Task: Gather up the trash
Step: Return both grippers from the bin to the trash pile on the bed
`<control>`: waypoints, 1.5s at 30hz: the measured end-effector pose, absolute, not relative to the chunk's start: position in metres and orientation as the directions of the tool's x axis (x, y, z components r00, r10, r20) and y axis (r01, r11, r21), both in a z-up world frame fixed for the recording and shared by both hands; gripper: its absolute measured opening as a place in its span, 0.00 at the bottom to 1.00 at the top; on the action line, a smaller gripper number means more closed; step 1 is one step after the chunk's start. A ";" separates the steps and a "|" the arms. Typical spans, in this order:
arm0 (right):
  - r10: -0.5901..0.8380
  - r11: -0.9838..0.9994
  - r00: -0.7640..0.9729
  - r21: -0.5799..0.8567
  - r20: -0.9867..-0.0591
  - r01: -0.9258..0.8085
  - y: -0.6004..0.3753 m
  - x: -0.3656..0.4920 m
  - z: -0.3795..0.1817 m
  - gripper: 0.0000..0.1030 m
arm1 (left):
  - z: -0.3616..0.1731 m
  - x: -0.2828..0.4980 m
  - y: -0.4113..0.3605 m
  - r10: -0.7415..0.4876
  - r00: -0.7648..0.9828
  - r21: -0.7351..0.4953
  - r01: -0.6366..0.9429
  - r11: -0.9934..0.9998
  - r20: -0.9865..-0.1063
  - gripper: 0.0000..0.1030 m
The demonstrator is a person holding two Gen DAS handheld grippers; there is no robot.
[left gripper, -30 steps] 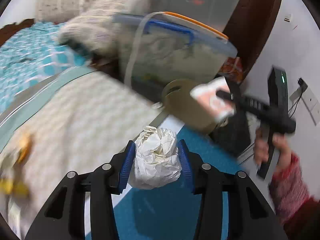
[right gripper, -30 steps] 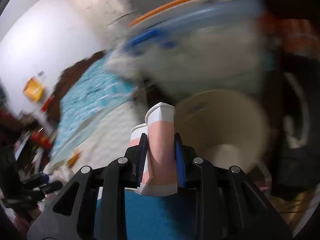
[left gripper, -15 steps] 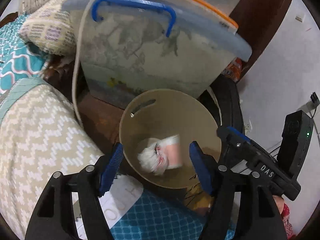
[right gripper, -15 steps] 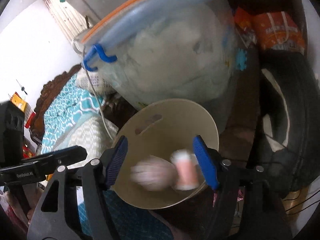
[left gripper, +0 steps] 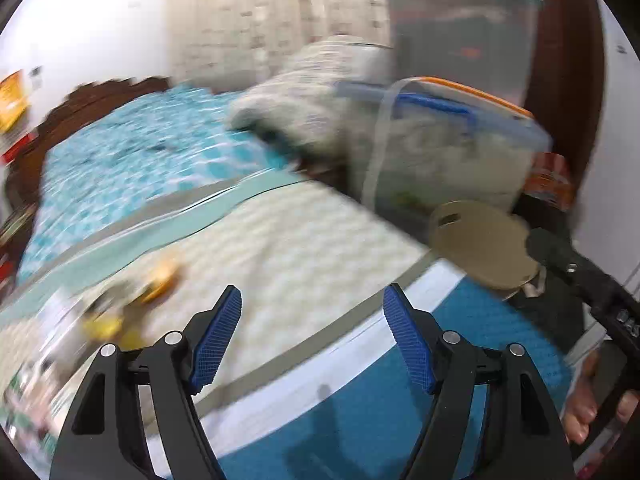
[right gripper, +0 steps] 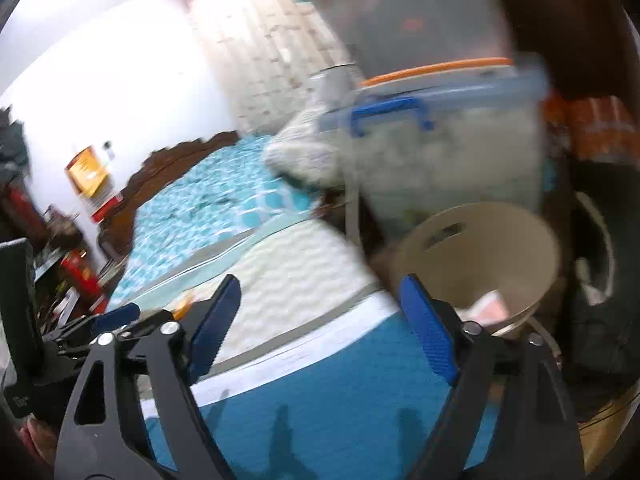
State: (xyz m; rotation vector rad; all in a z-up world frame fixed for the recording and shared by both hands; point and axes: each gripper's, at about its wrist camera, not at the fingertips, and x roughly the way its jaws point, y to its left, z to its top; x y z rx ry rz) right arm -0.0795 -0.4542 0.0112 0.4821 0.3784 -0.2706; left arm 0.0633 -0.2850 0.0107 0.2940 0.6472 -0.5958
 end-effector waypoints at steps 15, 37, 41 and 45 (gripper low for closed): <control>-0.048 0.958 0.908 0.238 -0.417 0.160 -0.241 -0.075 0.013 0.95 | 0.013 0.034 -0.058 -0.157 0.797 0.071 0.242 0.968 -0.583 0.68; 0.006 0.976 0.873 0.195 -0.487 0.102 -0.179 -0.127 0.018 0.95 | 0.030 -0.034 0.017 -0.141 0.858 -0.027 0.147 0.989 -0.494 0.83; 0.010 0.977 0.867 0.191 -0.498 0.099 -0.181 -0.132 0.015 0.95 | 0.032 -0.042 0.015 -0.140 0.866 -0.025 0.146 0.989 -0.480 0.87; 0.020 0.974 0.848 0.201 -0.529 0.102 -0.186 -0.131 0.009 0.95 | 0.027 -0.045 0.008 -0.128 0.859 -0.014 0.140 0.990 -0.495 0.88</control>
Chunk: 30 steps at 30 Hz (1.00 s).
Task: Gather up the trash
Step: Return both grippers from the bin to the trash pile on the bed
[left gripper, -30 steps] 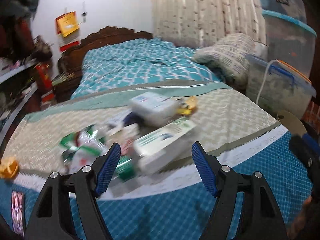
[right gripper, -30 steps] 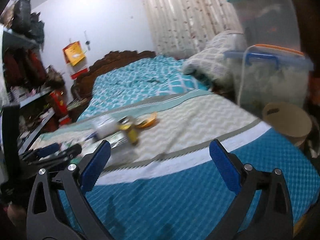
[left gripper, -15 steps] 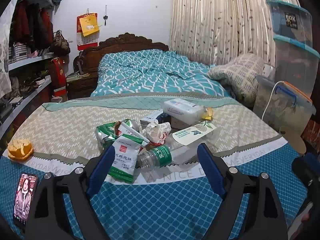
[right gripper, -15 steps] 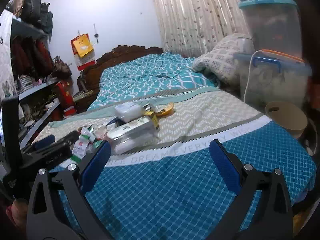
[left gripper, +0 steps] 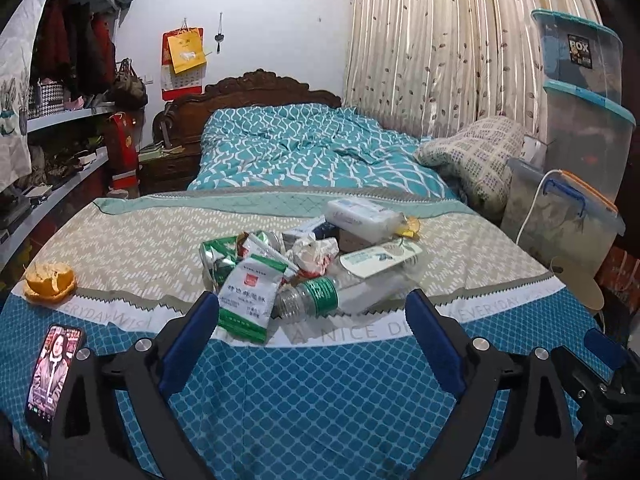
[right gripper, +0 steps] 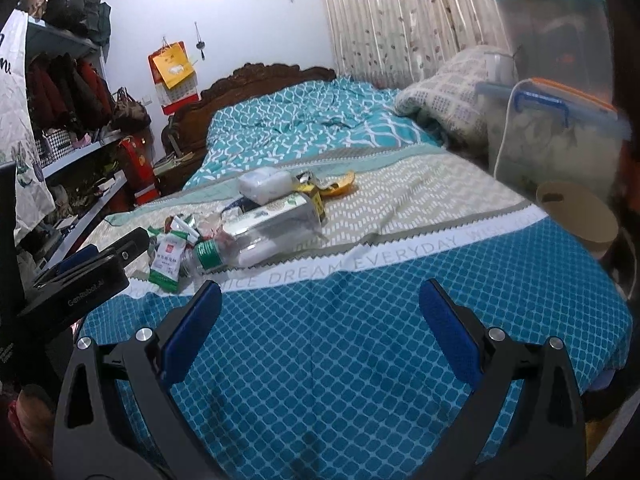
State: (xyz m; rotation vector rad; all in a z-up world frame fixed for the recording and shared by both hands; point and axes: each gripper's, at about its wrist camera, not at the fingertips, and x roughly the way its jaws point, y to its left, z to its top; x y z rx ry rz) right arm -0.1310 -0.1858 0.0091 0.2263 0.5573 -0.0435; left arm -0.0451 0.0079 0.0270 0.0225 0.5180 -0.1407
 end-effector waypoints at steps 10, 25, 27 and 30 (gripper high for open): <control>0.054 0.962 0.801 0.247 -0.597 0.119 -0.208 -0.116 -0.015 0.95 | -0.009 -0.037 -0.015 -0.075 0.779 0.030 0.120 0.992 -0.623 0.91; 0.116 0.958 0.749 0.274 -0.653 0.091 -0.212 -0.090 -0.038 0.95 | -0.039 -0.015 -0.019 -0.037 0.695 0.044 0.098 0.994 -0.718 0.92; 0.121 0.958 0.743 0.273 -0.658 0.085 -0.210 -0.087 -0.039 0.96 | -0.040 -0.014 -0.018 -0.036 0.693 0.043 0.096 0.994 -0.720 0.92; 0.128 0.962 0.736 0.264 -0.665 0.072 -0.205 -0.084 -0.041 0.97 | -0.041 -0.013 -0.016 -0.036 0.690 0.037 0.091 0.995 -0.723 0.92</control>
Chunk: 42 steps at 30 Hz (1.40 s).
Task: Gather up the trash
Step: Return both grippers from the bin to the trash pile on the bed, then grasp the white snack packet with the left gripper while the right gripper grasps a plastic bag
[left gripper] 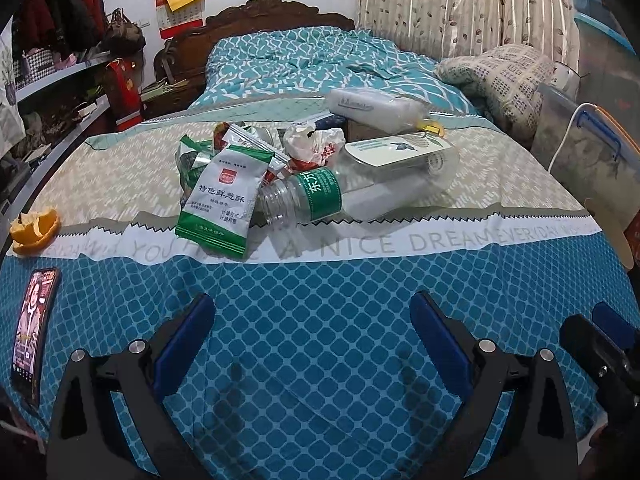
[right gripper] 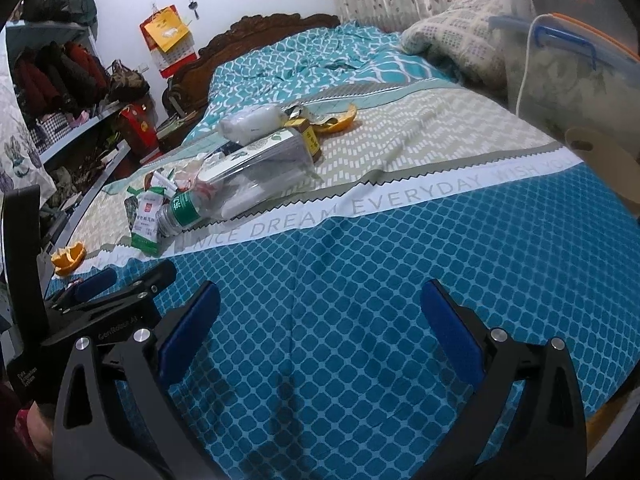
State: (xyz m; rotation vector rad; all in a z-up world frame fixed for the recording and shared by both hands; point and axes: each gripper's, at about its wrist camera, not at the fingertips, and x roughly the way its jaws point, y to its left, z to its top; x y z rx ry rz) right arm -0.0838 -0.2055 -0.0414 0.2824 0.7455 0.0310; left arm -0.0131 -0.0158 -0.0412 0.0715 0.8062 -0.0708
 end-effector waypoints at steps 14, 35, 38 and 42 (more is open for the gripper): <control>0.140 0.959 0.708 0.272 -0.692 0.077 -0.201 -0.075 -0.052 0.89 | -0.072 -0.014 0.014 -0.099 0.593 -0.092 0.043 0.995 -0.799 0.92; 0.526 0.851 0.539 0.406 -0.658 -0.334 -0.100 0.098 0.003 0.57 | -0.052 0.098 0.110 -0.332 0.544 -0.345 0.081 0.935 -0.771 0.47; 0.558 0.818 0.444 0.375 -0.701 -0.435 -0.065 0.138 0.001 0.57 | -0.061 0.094 0.105 -0.342 0.516 -0.339 0.104 0.935 -0.786 0.04; 0.546 0.808 0.358 0.362 -0.757 -0.465 -0.033 0.180 -0.014 0.57 | -0.064 0.075 0.118 -0.358 0.522 -0.363 0.096 0.927 -0.774 0.03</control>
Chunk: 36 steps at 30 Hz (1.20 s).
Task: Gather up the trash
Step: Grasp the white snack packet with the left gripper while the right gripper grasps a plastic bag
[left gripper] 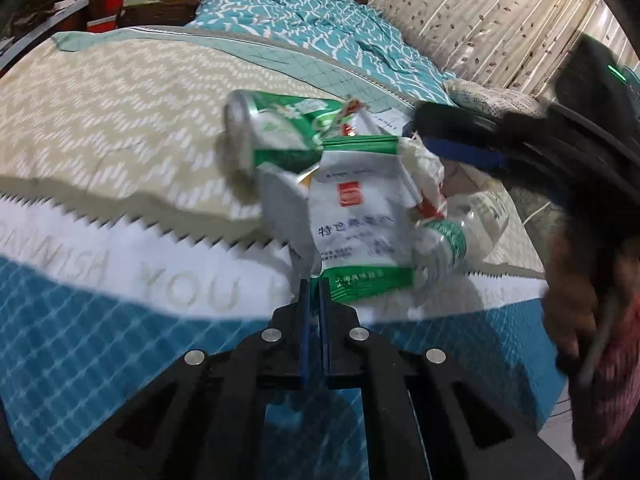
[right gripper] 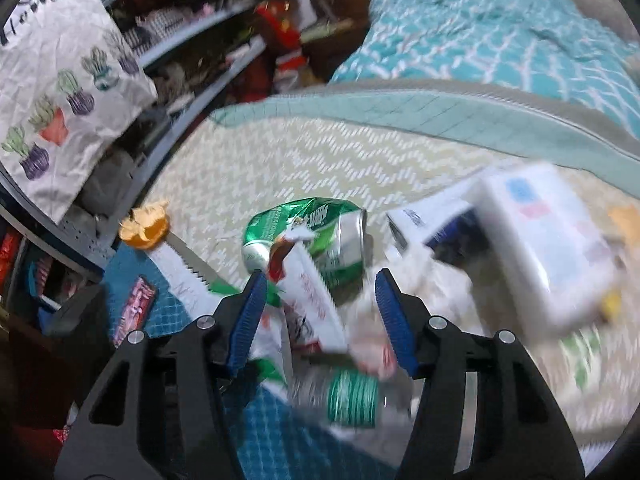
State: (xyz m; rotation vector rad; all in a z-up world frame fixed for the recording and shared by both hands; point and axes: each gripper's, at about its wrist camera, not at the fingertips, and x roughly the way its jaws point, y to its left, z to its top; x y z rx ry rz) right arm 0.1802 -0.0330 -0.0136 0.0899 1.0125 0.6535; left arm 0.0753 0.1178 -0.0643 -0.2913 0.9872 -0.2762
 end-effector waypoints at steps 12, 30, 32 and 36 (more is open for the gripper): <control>0.567 0.707 0.196 0.351 -0.800 -0.614 0.003 0.134 -0.038 0.17 | -0.048 0.031 0.150 -0.307 0.583 -0.321 0.083 0.944 -0.752 0.03; 0.356 0.828 0.412 0.078 -0.839 -0.556 -0.025 0.171 -0.012 0.76 | -0.048 0.042 0.177 -0.279 0.611 -0.367 -0.020 0.930 -0.741 0.66; 0.331 0.829 0.351 0.092 -0.876 -0.552 -0.021 0.179 -0.029 0.66 | -0.053 0.047 0.170 -0.269 0.597 -0.349 -0.020 0.937 -0.756 0.60; 0.337 0.831 0.345 0.104 -0.876 -0.546 -0.019 0.175 -0.034 0.34 | -0.062 0.052 0.160 -0.265 0.558 -0.326 -0.011 0.945 -0.786 0.03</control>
